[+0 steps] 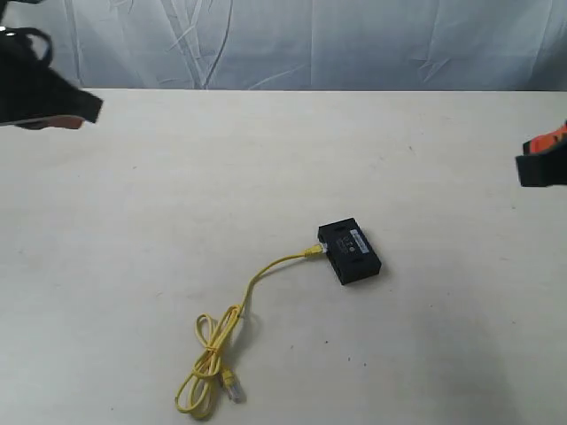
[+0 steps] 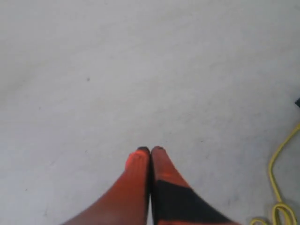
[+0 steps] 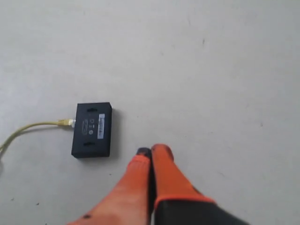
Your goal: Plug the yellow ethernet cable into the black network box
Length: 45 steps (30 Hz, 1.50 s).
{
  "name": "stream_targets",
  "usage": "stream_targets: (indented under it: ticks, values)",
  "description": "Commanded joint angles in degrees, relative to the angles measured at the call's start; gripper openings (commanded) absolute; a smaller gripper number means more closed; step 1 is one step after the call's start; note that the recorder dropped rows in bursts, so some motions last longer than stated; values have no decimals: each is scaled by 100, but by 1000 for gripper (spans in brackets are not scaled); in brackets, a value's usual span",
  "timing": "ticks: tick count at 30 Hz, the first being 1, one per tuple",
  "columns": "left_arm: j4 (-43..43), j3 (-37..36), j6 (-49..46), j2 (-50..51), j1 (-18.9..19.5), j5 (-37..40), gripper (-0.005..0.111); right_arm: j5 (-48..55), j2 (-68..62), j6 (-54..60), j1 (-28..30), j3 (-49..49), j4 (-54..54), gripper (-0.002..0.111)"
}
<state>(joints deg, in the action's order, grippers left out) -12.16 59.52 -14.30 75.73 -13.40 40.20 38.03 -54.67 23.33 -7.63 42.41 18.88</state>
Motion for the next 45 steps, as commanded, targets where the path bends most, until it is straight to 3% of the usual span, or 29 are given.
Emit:
stream_targets:
  ticks: [1,5,8,9,13,25,27,34,45]
  values:
    - [-9,-1228,63,-1456,220,-739,0,-283,1524,-11,28,-654,-59,-1]
    - [2,-2085,63,-2471,220,-1373,0,-377,2700,-40,28,-1225,-70,-1]
    - [26,-2375,63,-2996,220,-1005,0,-168,3377,-40,28,-1356,-114,-1]
    - [26,-2380,63,-3210,220,-570,0,-37,3693,-40,28,-1356,-86,-1]
    - [26,-2380,63,-3501,220,-282,0,-36,4190,-40,28,-1356,-86,-1]
    - [26,-2380,63,-3608,220,-282,0,-36,4571,-40,28,-1413,-32,-1]
    - [26,-2380,63,-3608,220,-282,0,-60,4571,-24,28,-1406,-422,-1]
    - [26,-2380,63,-3608,220,-282,0,-47,4584,-1910,28,-1406,-1440,-1]
    - [26,-2380,63,-3608,220,-282,0,-231,4844,-2333,28,-1742,-1985,-1]
